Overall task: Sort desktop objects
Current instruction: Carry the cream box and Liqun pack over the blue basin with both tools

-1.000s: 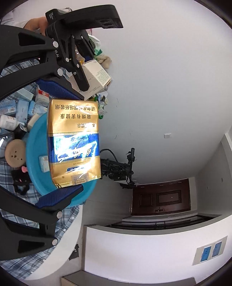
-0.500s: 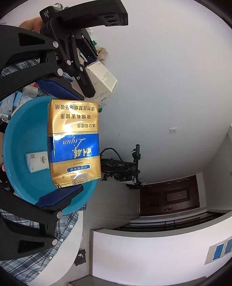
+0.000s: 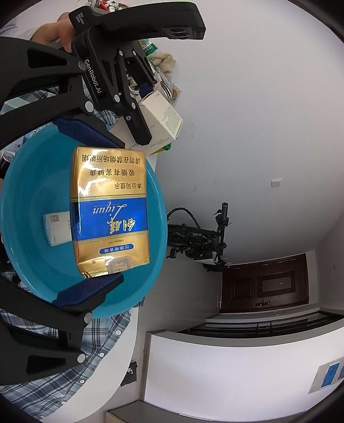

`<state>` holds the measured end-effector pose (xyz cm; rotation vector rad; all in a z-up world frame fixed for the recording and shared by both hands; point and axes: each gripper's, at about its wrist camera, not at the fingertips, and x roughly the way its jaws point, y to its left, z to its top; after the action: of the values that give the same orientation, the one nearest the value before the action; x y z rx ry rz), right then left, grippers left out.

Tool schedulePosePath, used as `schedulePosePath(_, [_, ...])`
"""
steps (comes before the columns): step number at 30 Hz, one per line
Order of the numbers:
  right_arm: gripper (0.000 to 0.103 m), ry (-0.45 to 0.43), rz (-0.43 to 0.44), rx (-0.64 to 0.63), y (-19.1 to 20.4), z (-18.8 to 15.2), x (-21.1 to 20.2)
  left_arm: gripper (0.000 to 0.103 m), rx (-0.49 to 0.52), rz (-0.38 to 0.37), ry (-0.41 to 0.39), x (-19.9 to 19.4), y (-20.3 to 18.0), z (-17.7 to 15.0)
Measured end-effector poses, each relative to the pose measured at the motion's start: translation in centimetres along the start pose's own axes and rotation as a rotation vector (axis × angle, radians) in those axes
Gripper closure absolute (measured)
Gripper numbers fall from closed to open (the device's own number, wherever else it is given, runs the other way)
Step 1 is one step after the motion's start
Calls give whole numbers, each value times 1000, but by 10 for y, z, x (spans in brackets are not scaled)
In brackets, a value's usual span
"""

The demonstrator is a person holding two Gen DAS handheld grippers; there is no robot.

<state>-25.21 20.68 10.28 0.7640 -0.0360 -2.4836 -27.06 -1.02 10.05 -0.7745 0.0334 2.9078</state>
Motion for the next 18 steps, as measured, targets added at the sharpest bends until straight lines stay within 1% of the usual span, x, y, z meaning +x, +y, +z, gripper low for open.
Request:
schedulePosePath(4, [15,15,0,-20,8,-2,7,42,-10,-6,7,4,3,0])
schedulePosePath(11, [15,24,-21,-23,13,-4,14,42,16,49,-3,4,1,-4])
schedulePosePath(18, [15,18,-36,-17,14,-4,14,42,-11,37,-1,3,6,-4])
